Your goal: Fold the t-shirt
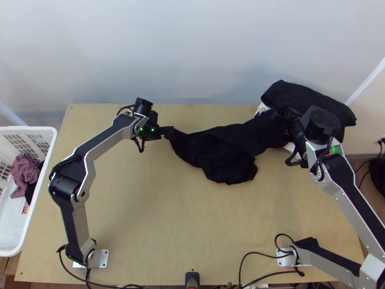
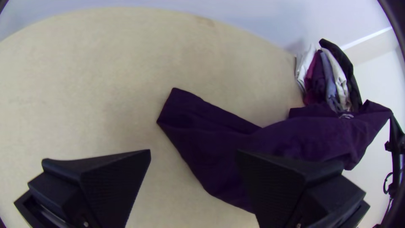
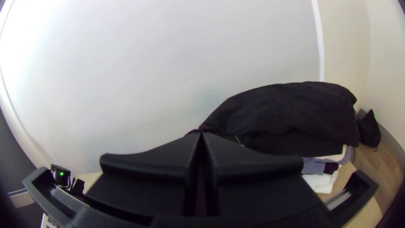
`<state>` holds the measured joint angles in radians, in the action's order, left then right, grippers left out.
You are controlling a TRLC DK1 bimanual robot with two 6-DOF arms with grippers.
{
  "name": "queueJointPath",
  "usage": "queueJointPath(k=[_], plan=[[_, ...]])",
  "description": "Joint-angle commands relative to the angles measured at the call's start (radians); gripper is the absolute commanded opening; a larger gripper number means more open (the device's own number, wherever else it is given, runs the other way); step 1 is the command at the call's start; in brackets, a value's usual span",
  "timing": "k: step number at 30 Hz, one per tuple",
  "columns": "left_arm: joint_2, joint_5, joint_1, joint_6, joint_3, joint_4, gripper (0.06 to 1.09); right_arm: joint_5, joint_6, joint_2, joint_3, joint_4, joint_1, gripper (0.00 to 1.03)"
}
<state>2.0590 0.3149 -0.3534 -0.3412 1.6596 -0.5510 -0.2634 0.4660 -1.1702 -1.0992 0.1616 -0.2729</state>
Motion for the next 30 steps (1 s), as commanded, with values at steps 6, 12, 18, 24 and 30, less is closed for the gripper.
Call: queueJointPath(k=[6,12,18,24,30], plan=[[0.089,0.013,0.002,-0.002,0.065,-0.009,0.89,-0.020,-0.006,0.027,0.021,-0.016,-0.012,0.03],[0.127,0.033,-0.009,0.010,0.091,-0.010,0.89,-0.023,-0.006,0.035,0.030,-0.014,-0.012,0.03],[0.159,0.059,-0.013,-0.010,0.129,-0.052,0.58,-0.025,0.000,0.040,0.029,-0.011,-0.011,0.03],[0.136,0.059,-0.009,-0.036,0.126,-0.040,0.10,-0.033,0.010,0.044,0.013,0.016,-0.011,0.03],[0.029,0.055,0.024,-0.050,0.157,-0.056,0.10,-0.033,0.005,0.046,-0.027,0.021,-0.009,0.03]])
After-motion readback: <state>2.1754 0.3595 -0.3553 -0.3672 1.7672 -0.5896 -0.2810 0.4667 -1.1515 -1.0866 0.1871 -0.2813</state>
